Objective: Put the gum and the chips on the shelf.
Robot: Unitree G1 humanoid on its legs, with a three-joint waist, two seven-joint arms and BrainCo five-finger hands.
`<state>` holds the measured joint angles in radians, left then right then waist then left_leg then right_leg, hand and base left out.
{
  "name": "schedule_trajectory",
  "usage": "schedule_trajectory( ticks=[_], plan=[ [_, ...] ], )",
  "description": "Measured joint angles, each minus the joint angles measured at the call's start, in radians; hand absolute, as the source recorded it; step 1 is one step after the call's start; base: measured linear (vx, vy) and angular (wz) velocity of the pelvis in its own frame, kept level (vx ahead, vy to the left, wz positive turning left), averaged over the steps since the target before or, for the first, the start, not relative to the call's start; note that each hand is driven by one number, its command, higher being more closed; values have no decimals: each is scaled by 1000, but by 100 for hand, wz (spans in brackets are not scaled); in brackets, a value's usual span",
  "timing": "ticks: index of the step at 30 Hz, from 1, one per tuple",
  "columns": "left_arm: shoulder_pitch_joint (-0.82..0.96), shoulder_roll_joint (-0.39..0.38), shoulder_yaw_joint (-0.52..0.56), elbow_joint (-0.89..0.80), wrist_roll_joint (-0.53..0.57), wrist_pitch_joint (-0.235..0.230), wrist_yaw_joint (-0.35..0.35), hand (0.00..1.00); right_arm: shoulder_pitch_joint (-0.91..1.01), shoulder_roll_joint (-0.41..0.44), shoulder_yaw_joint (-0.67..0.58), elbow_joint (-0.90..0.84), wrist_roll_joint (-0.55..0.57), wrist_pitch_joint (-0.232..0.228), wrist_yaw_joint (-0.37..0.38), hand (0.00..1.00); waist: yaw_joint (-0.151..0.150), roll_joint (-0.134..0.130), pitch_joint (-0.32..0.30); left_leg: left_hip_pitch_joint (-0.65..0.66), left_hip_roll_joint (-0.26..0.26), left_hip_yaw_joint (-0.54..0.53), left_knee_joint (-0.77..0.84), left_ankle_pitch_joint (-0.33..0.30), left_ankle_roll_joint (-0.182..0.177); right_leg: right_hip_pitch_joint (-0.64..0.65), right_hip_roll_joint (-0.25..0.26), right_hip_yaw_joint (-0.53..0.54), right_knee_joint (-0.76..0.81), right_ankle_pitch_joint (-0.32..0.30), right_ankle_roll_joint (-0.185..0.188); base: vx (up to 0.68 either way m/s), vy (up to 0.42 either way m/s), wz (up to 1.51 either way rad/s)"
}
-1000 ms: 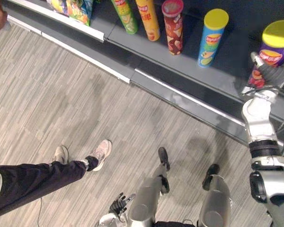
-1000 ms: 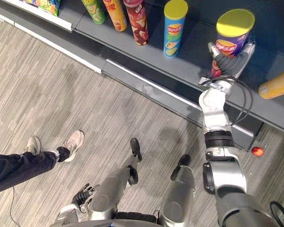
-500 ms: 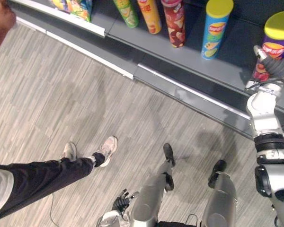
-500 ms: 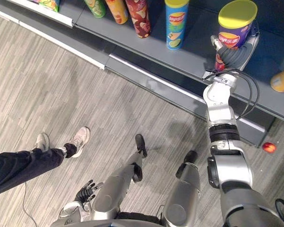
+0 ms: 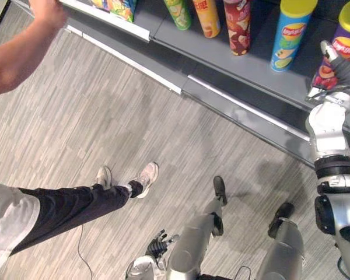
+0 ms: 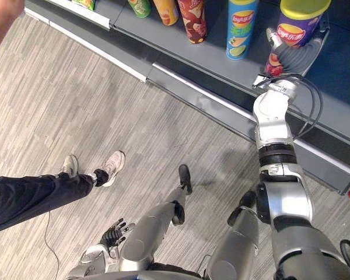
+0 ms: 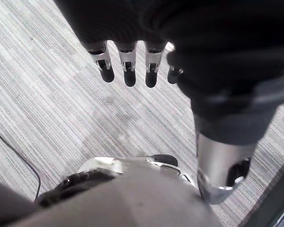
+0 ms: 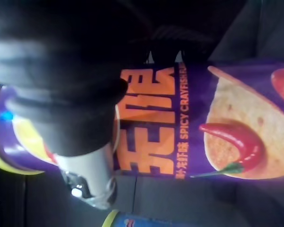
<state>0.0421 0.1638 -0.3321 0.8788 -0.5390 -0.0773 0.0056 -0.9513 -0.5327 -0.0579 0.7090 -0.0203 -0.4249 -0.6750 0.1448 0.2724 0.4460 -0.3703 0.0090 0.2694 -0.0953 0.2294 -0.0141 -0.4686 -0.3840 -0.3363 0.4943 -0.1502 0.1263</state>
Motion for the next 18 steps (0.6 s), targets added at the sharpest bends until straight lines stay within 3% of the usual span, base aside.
schedule_trajectory(
  ticks=[8, 18],
  plan=[
    [-8, 1, -20, 0, -1, -8, -11, 0, -10, -38, 7, 61, 1, -3, -29, 100, 24, 11, -8, -13, -1, -9, 0, 2, 1, -6, -1, -10, -2, -3, -2, 38, -64, 3],
    [-18, -6, -66, -1, -8, -8, -13, 0, -39, -89, 7, 93, -1, -11, -66, 100, 51, 51, -38, -36, 3, -7, 0, 3, 2, -33, 5, -4, -4, -4, -3, 32, -56, -2]
  ],
)
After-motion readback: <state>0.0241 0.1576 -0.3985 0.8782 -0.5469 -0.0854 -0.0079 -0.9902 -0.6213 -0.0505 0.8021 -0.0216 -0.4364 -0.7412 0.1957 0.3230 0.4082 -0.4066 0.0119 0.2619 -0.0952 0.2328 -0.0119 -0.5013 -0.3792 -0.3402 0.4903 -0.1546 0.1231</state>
